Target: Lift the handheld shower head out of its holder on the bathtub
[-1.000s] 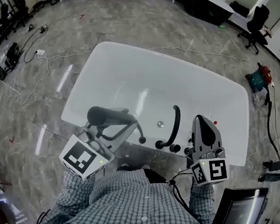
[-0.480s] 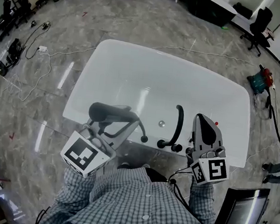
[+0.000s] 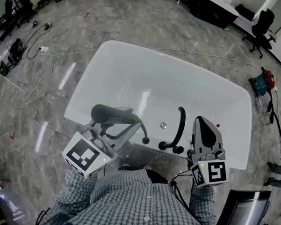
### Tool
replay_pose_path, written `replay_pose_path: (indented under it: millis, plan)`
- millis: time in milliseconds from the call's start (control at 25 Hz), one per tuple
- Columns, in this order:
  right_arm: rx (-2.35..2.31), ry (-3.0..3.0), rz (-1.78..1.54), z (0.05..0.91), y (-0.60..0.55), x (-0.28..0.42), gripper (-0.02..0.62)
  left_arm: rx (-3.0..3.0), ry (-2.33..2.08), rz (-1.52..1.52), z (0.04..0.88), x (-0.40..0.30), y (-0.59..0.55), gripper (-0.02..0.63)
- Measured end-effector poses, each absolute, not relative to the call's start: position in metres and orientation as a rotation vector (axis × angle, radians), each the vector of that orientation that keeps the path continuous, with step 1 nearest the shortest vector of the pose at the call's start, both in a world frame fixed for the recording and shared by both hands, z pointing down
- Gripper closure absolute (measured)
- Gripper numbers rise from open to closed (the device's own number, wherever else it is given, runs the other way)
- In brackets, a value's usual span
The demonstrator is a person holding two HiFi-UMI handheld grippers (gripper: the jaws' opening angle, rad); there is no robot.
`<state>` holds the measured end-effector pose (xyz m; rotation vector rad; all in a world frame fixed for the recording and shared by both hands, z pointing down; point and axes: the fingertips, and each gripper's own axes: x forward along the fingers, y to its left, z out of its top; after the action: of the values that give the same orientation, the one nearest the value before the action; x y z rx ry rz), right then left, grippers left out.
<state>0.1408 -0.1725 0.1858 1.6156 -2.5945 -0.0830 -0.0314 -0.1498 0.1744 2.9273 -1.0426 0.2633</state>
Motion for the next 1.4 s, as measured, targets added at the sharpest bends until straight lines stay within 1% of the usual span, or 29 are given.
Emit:
replay_pose_path:
  millis: [1400]
  plan:
    - [1.606, -2.591, -0.073, 0.193, -0.173, 0.139, 0.580, 2.926, -1.018, 0.258, 0.188, -0.031, -0.149, 0.466]
